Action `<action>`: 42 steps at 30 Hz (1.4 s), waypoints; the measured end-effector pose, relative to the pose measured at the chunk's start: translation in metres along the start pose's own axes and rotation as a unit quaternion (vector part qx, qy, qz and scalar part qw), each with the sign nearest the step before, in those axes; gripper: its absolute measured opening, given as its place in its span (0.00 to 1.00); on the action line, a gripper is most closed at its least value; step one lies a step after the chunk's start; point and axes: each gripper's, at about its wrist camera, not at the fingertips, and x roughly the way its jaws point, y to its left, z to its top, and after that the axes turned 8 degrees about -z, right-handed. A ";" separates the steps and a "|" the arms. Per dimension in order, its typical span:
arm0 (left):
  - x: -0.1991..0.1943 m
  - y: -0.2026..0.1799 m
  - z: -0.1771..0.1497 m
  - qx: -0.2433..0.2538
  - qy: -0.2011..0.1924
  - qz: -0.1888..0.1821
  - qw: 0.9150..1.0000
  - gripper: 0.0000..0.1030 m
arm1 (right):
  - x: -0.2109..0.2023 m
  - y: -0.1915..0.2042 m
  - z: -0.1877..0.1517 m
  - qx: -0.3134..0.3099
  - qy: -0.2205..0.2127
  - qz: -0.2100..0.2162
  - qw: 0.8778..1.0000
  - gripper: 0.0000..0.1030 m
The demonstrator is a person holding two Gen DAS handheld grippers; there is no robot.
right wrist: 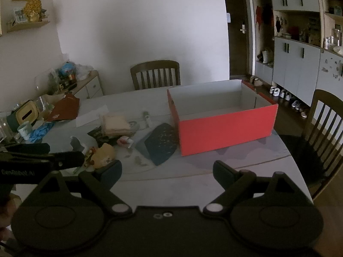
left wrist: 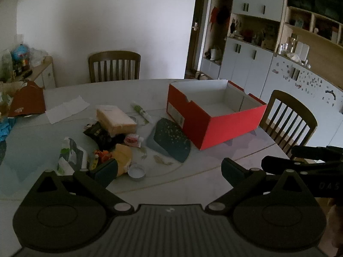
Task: Organize objects
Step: 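Move both tools toward the clutter beside the red shoebox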
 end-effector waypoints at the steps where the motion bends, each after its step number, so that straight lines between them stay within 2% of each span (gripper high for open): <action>1: 0.000 0.000 0.000 0.000 -0.001 -0.001 1.000 1.00 | 0.001 0.001 0.000 -0.001 0.001 0.001 1.000 0.89; 7: 0.001 0.004 0.000 0.006 0.000 -0.013 1.000 1.00 | 0.005 0.009 0.001 -0.006 0.003 0.005 1.000 0.89; 19: 0.005 0.026 0.003 0.000 0.001 -0.014 1.000 1.00 | 0.020 0.028 0.006 -0.006 0.013 0.005 1.000 0.89; 33: 0.015 0.076 0.014 -0.004 0.000 -0.017 1.000 1.00 | 0.053 0.068 0.018 -0.020 0.030 0.004 0.999 0.89; 42: 0.033 0.120 0.019 -0.008 0.019 0.001 1.000 1.00 | 0.081 0.104 0.021 -0.041 0.047 0.008 0.998 0.89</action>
